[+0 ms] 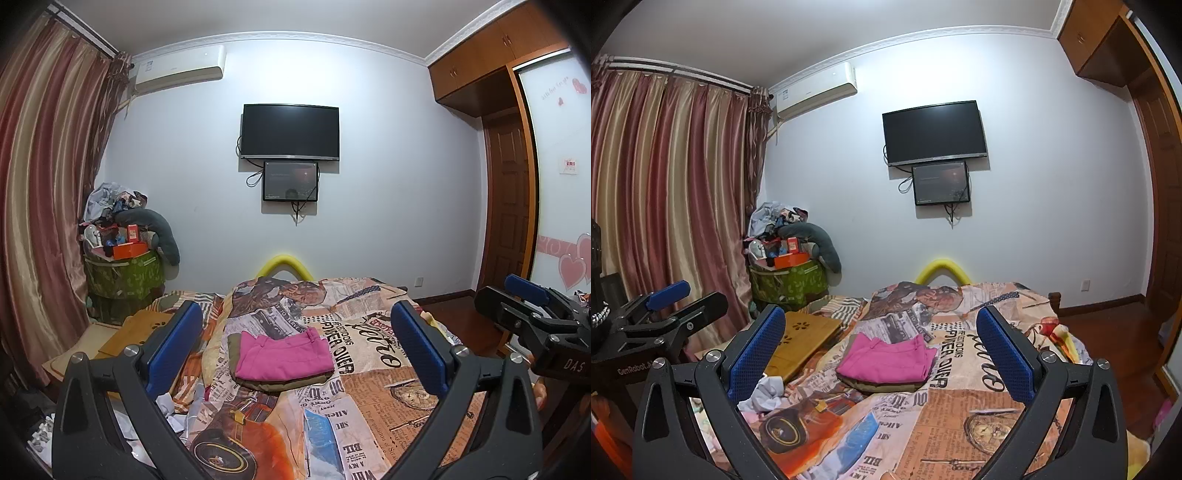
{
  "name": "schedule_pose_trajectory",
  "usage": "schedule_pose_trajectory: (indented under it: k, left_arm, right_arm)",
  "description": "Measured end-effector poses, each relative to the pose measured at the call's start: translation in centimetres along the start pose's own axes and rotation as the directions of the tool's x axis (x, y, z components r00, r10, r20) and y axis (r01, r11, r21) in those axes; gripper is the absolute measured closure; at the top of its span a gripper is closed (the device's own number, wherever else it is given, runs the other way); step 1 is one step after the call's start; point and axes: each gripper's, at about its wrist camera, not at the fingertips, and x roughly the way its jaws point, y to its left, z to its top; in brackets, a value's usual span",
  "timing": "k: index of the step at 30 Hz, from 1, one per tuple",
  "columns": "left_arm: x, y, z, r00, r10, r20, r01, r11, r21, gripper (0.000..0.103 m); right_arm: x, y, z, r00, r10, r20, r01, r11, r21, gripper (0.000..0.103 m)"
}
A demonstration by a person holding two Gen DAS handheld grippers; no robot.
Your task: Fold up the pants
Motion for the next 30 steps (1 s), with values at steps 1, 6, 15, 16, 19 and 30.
schedule_pose_trajectory:
  k: [1,6,15,16,19,30]
  left_arm:
    - [-0.03,0.01,0.01,1.000,-0.002,-0.001,0.002,1.000,-0.001,0.000]
    - [-0.13,0.25,0.07,1.000,-0.013,0.000,0.013,1.000,-0.001,0.000]
    - [0.03,0.29,0.04,1.000,-0.021,-0.003,0.021,1.000,0.007,0.000]
    - [0.07,0.29,0.03,1.000,-0.022,-0.003,0.022,1.000,0.008,0.000]
    - [0.15,0.22,-0.06,1.000,-0.025,-0.010,0.025,1.000,0.009,0.000]
    - [0.76,0.69,-0.12,0.999,-0.039,-0.033,0.039,0.999,-0.004,0.000]
  right_arm:
    - [0.00,-0.03,0.02,1.000,-0.001,0.001,0.001,1.000,0.000,0.000]
    - [0.00,-0.03,-0.01,1.000,0.001,0.000,-0.001,1.000,-0.001,0.000]
    - [-0.06,-0.33,0.15,1.000,-0.001,-0.002,0.001,1.000,0.006,0.000]
    - [-0.06,-0.39,0.20,1.000,-0.002,-0.002,0.002,1.000,0.007,0.000]
    - [-0.06,-0.43,0.18,1.000,0.000,0.000,0.000,1.000,0.008,0.000]
    - [-0.06,-0.50,0.11,1.000,-0.002,-0.006,0.002,1.000,0.009,0.000]
